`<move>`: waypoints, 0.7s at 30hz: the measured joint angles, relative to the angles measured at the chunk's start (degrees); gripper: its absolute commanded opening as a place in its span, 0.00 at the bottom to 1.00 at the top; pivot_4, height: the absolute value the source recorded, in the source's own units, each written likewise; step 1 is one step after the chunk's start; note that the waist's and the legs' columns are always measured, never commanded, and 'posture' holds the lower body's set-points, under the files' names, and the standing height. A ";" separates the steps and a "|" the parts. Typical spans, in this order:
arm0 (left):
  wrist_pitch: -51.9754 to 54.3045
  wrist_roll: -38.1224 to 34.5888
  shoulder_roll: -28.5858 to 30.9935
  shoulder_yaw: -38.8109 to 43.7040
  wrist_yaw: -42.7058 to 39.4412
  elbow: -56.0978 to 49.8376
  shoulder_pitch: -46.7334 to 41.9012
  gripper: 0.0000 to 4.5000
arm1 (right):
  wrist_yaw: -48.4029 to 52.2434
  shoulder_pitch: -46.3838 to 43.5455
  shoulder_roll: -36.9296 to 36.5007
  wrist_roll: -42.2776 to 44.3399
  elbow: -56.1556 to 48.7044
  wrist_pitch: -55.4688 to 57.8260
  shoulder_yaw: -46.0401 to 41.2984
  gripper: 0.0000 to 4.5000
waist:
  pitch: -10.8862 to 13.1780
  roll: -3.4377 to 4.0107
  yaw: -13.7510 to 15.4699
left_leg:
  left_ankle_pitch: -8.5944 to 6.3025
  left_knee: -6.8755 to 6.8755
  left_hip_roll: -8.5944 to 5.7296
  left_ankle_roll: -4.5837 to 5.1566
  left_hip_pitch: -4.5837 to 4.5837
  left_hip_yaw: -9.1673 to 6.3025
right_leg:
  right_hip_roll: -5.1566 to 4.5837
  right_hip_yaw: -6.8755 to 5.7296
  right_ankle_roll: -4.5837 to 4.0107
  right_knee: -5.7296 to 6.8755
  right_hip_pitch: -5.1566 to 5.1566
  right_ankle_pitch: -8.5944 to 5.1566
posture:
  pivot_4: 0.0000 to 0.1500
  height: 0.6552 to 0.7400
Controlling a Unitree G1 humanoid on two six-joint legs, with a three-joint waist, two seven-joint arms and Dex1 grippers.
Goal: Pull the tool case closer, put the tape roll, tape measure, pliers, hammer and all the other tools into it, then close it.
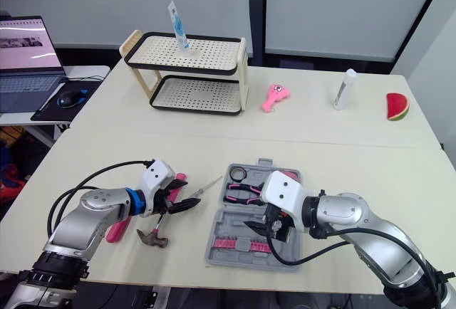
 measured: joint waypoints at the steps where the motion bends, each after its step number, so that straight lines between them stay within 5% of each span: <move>1: -0.09 0.32 -0.20 -0.40 0.12 0.37 -0.23 0.85 | 0.00 0.00 0.01 0.00 0.00 0.00 0.05 1.00 | 0.00 0.00 0.00 | 0.00 0.00 0.00 0.00 0.00 -0.02 | 0.01 0.00 0.00 0.00 0.00 0.00 | 1.00 0.94; 4: -0.28 1.47 -0.83 -1.33 0.04 0.85 -0.61 0.85 | 0.00 0.01 0.00 0.00 0.00 0.00 0.15 1.00 | 0.00 0.00 -0.01 | 0.00 0.00 0.00 0.00 0.00 -0.01 | 0.01 0.00 0.00 0.00 0.00 0.00 | 1.00 0.94; 7: -0.77 2.34 -0.92 -2.18 -0.17 2.16 -0.75 0.73 | 0.00 0.02 0.00 -0.01 0.00 0.00 0.17 1.00 | 0.00 0.00 -0.02 | 0.00 0.00 0.00 0.00 0.00 -0.01 | 0.01 0.00 0.00 0.01 0.00 0.00 | 1.00 0.94; 17: -2.84 4.32 -2.45 -2.52 -0.26 4.89 -2.00 0.06 | 0.00 0.65 -0.40 0.01 0.00 0.07 0.15 1.00 | -0.04 0.02 -0.01 | 0.00 0.03 0.00 0.00 0.01 -0.01 | 0.00 -0.01 0.00 0.01 0.03 0.00 | 1.00 0.94; 21: -3.92 4.53 -3.34 -2.54 -0.27 4.78 -1.50 0.05 | 0.00 1.38 -0.55 0.08 -0.04 0.17 0.11 1.00 | -0.05 0.06 0.03 | 0.00 0.03 0.00 0.00 0.02 -0.02 | 0.00 -0.01 0.00 0.02 0.06 0.00 | 1.00 0.94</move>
